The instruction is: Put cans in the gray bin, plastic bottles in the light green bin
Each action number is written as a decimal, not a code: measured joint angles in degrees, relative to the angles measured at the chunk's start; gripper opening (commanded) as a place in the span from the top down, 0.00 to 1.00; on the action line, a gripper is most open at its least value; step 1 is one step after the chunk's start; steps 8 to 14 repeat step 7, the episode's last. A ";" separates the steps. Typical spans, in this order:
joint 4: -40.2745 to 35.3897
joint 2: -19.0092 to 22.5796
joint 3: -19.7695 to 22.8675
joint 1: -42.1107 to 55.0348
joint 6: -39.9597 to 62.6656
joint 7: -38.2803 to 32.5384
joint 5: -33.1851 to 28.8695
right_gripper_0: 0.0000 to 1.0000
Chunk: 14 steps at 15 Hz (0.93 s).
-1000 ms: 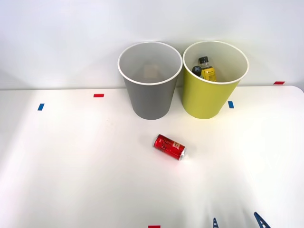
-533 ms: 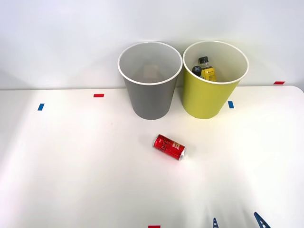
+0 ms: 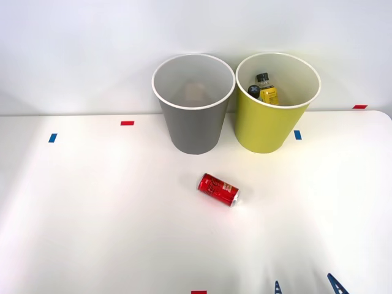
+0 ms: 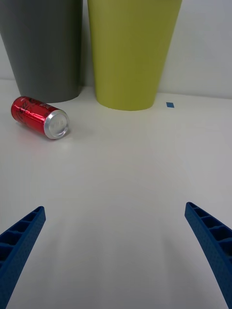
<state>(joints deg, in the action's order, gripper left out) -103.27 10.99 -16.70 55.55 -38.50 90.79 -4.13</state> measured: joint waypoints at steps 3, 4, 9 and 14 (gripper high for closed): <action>0.00 0.00 0.00 0.00 0.00 0.00 0.00 0.00; 0.00 0.00 0.00 0.00 0.00 0.00 0.00 0.00; 0.00 0.00 0.00 0.00 0.00 0.00 0.00 0.00; 0.00 0.00 0.00 0.00 0.00 0.00 0.00 0.00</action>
